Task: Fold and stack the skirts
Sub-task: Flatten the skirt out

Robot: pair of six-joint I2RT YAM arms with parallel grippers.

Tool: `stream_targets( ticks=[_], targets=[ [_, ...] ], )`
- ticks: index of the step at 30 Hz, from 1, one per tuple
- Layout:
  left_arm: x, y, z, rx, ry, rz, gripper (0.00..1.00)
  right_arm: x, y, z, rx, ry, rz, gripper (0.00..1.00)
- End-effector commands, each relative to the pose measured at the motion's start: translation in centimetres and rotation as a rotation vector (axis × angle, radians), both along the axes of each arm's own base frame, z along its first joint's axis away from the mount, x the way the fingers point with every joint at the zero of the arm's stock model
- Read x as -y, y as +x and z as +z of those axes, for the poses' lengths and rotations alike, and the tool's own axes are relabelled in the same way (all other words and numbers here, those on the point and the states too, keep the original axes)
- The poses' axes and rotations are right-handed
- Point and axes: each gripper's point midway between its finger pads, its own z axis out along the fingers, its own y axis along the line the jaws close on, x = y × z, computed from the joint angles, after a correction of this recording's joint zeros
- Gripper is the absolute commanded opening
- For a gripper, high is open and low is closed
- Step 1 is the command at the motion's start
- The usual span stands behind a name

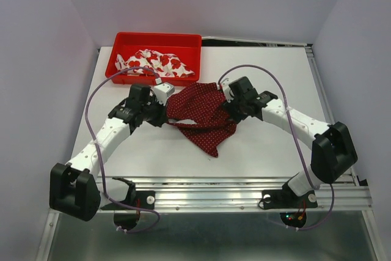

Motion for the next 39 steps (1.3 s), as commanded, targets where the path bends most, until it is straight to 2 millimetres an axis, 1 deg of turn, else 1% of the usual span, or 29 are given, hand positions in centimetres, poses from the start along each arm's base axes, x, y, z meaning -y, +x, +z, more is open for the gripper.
stream_targets(
  ticks=[1, 4, 5, 6, 7, 9, 11, 14, 15, 18, 20, 21, 23, 24, 25, 26, 27, 28, 29, 30, 32, 33, 38, 39],
  targets=[
    [-0.1, 0.3, 1.4, 0.072, 0.000, -0.010, 0.00, -0.4, 0.5, 0.3, 0.010, 0.016, 0.007, 0.52],
    [0.1, 0.6, 1.7, 0.071, -0.013, -0.008, 0.00, -0.9, 0.3, 0.5, -0.002, 0.033, 0.028, 0.42],
    [0.2, 0.6, 1.7, 0.069, -0.014, -0.009, 0.00, -1.0, 0.3, 0.7, -0.002, 0.042, 0.026, 0.38],
    [0.2, 0.7, 1.7, 0.069, -0.014, -0.009, 0.00, -1.2, 0.4, 1.0, 0.002, 0.054, 0.022, 0.29],
    [0.2, 0.7, 1.6, 0.069, -0.014, -0.009, 0.00, -1.4, 0.4, 1.3, 0.001, 0.069, 0.020, 0.25],
    [0.2, 0.8, 1.6, 0.070, -0.012, -0.009, 0.00, -2.2, 0.1, 1.6, -0.019, 0.109, 0.022, 0.22],
    [0.2, 0.8, 1.5, 0.068, -0.009, -0.009, 0.00, -2.8, -0.1, 1.9, -0.039, 0.138, 0.030, 0.22],
    [0.2, 0.9, 1.7, 0.073, -0.009, -0.006, 0.00, -2.9, -0.2, 1.4, -0.050, 0.138, 0.040, 0.21],
    [0.2, 0.9, 1.7, 0.072, -0.009, -0.005, 0.00, -2.9, -0.1, 1.1, -0.052, 0.133, 0.041, 0.18],
    [0.2, 1.1, 2.1, 0.080, -0.013, -0.002, 0.00, -2.8, 0.2, 0.5, -0.053, 0.117, 0.030, 0.01],
    [0.2, 1.5, 2.7, 0.095, -0.013, 0.007, 0.00, -2.6, 1.1, 1.6, -0.005, 0.103, 0.022, 0.01],
    [0.3, 1.8, 3.6, 0.114, -0.019, 0.008, 0.00, -2.4, 1.4, 2.8, 0.035, 0.109, 0.020, 0.01],
    [0.3, 2.3, 4.5, 0.136, -0.021, 0.014, 0.00, -1.8, 2.4, 4.4, 0.101, 0.103, 0.003, 0.01],
    [0.4, 2.7, 5.6, 0.155, -0.027, 0.017, 0.00, -1.0, 3.2, 5.5, 0.127, 0.112, -0.019, 0.01],
    [0.5, 2.9, 5.8, 0.157, -0.026, 0.018, 0.00, -0.6, 3.3, 6.4, 0.147, 0.119, -0.023, 0.01],
    [0.6, 3.1, 6.4, 0.163, -0.030, 0.017, 0.00, -0.4, 3.5, 6.8, 0.157, 0.127, -0.027, 0.01],
    [0.6, 3.2, 6.5, 0.164, -0.032, 0.015, 0.00, -0.3, 3.3, 7.0, 0.152, 0.129, -0.022, 0.01],
    [0.7, 3.2, 6.6, 0.165, -0.034, 0.016, 0.00, -0.7, 3.0, 7.1, 0.139, 0.154, -0.020, 0.05],
    [0.7, 3.3, 6.6, 0.164, -0.034, 0.017, 0.00, -1.0, 2.7, 7.0, 0.123, 0.168, -0.011, 0.13],
    [0.7, 3.3, 6.5, 0.160, -0.034, 0.018, 0.00, -1.4, 2.3, 6.7, 0.100, 0.185, 0.002, 0.26],
    [0.7, 3.2, 6.2, 0.155, -0.035, 0.018, 0.00, -2.7, 1.4, 6.1, 0.045, 0.240, 0.047, 0.34],
    [0.7, 3.1, 6.0, 0.150, -0.034, 0.021, 0.00, -3.0, 1.2, 6.0, 0.033, 0.252, 0.061, 0.40],
    [0.5, 2.7, 5.7, 0.144, -0.034, 0.023, 0.00, -4.0, 1.6, 5.5, 0.005, 0.272, 0.077, 0.41],
    [0.4, 2.5, 5.6, 0.143, -0.032, 0.023, 0.00, -4.2, 1.7, 4.8, -0.015, 0.267, 0.076, 0.41]
  ],
)
